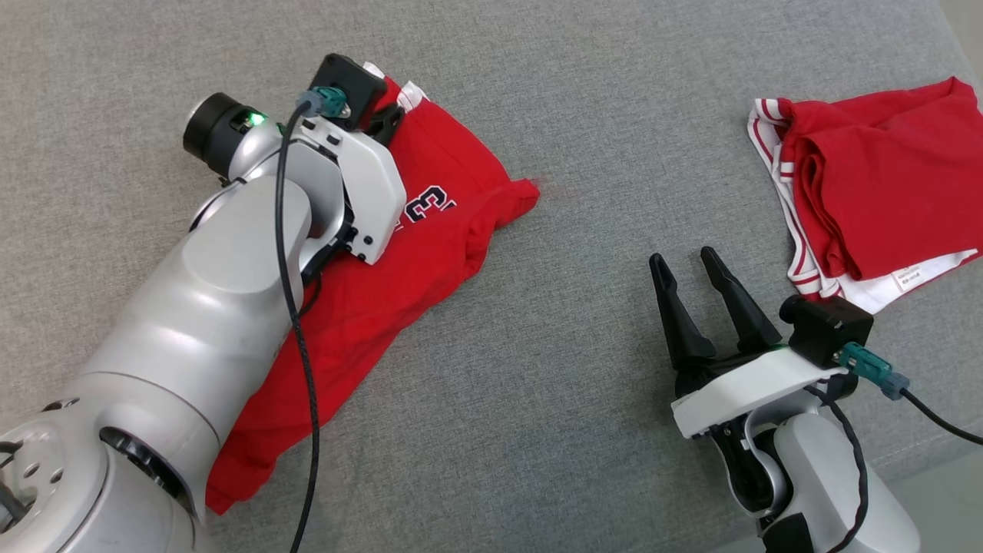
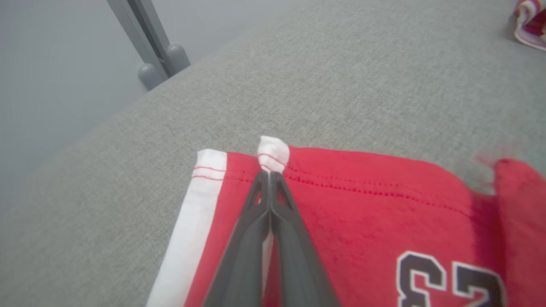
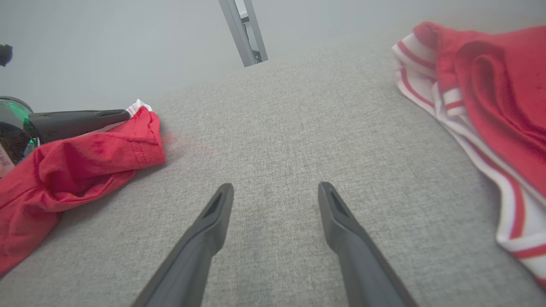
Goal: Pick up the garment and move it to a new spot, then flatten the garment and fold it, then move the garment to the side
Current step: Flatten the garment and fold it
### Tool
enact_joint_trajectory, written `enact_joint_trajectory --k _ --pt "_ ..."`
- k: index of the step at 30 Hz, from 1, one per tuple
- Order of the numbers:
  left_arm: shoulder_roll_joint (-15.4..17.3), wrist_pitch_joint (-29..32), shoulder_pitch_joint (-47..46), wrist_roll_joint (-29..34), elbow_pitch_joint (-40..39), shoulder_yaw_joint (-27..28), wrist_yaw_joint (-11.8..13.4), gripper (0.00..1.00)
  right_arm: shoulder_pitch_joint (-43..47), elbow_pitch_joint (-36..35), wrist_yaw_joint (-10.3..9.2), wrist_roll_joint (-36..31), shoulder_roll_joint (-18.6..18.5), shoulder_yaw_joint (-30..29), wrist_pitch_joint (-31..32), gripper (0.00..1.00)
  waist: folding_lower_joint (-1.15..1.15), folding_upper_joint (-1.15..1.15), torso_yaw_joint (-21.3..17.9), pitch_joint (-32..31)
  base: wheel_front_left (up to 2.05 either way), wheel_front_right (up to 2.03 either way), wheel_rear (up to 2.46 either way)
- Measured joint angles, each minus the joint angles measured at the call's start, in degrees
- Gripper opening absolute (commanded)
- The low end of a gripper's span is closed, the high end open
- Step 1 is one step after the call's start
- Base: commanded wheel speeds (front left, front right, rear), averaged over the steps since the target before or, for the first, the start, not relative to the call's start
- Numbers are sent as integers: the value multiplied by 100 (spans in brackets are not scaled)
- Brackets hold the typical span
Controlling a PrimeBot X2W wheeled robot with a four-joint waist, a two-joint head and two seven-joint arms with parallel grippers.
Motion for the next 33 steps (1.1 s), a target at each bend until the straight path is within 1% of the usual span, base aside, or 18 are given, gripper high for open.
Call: enact_joint_trajectory --k 6,10,20,24,25,29,33 --pt "-1 -179 -81 -119 171 -44 -1 0 -30 64 0 -34 0 9 0 100 0 0 36 -52 0 0 0" --pt "-5 -402 -268 -168 367 -11 4 0 -39 90 0 -34 0 20 0 100 0 0 43 -80 0 0 0" --pt "-10 -500 -335 -209 647 7 223 0 -59 81 0 -2 0 44 0 100 0 0 -17 -84 0 0 0" --pt "25 -480 -335 -210 692 -3 254 0 -59 68 0 11 0 49 0 100 0 0 -29 -61 0 0 0" --pt "-18 -592 -284 -266 733 -2 355 100 -59 70 0 10 0 34 0 100 0 0 71 -77 0 0 0" --pt "-114 -793 -176 -321 697 14 344 100 -58 111 0 -43 4 -2 0 100 0 0 175 -185 0 0 0" --pt "-176 -1006 -14 -441 512 190 348 100 -58 91 0 -144 7 -144 0 100 0 0 313 -391 0 0 0"
